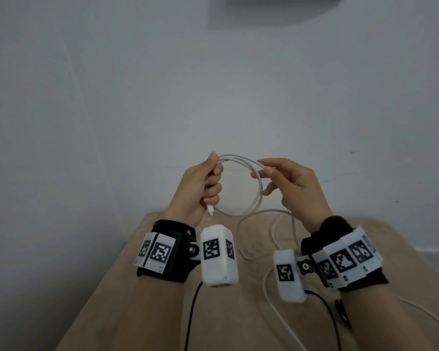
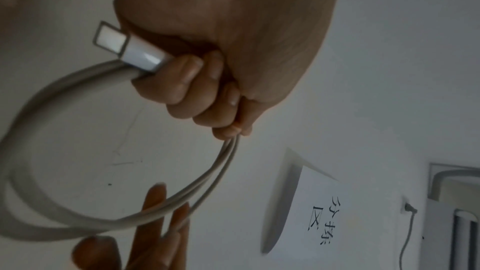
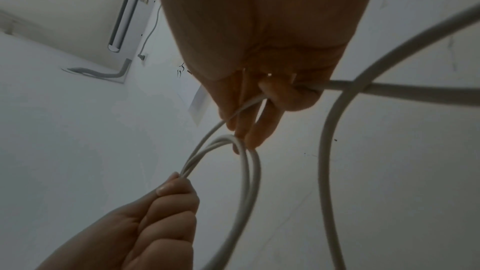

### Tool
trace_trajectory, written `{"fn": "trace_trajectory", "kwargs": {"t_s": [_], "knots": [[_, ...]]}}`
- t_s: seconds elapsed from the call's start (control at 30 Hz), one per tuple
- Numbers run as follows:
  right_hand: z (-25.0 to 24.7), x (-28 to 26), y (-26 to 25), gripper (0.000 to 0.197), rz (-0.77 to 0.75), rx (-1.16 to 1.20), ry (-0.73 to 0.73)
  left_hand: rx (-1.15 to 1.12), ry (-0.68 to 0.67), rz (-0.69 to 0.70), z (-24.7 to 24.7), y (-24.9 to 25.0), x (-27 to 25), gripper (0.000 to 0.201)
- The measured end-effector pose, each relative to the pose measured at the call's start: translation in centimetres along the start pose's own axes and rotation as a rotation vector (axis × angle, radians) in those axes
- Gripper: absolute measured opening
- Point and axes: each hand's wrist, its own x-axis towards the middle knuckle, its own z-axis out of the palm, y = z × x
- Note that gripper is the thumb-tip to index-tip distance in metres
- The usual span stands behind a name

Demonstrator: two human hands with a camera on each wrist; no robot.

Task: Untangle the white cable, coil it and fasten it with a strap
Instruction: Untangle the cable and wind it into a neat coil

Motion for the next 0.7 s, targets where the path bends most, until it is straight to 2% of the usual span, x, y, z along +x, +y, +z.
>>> {"fn": "trace_trajectory", "kwargs": {"t_s": [0.23,0.47,0.6,0.7], "knots": [[-0.16,-0.03,0.08,0.017,0.004,-0.031,-0.023,-0.122,0.000,0.003,0.22,-0.31,0.20,0.039],[0.18,0.24,0.49,0.025,0.044,-0.025,-0.069,-0.292,-0.124,-0.096,0.61,-0.11,0.31,0.040],[-0.10,0.57,0.81,0.027,-0.027,-0.084,0.011,-0.364,-0.203,-0.178,0.49,-0.19,0.25,0.035],[-0.51,0.61,0.85,0.029,-0.088,-0.155,0.023,-0.327,-0.217,-0.209,0.19,-0.31,0.16,0.029]]}}
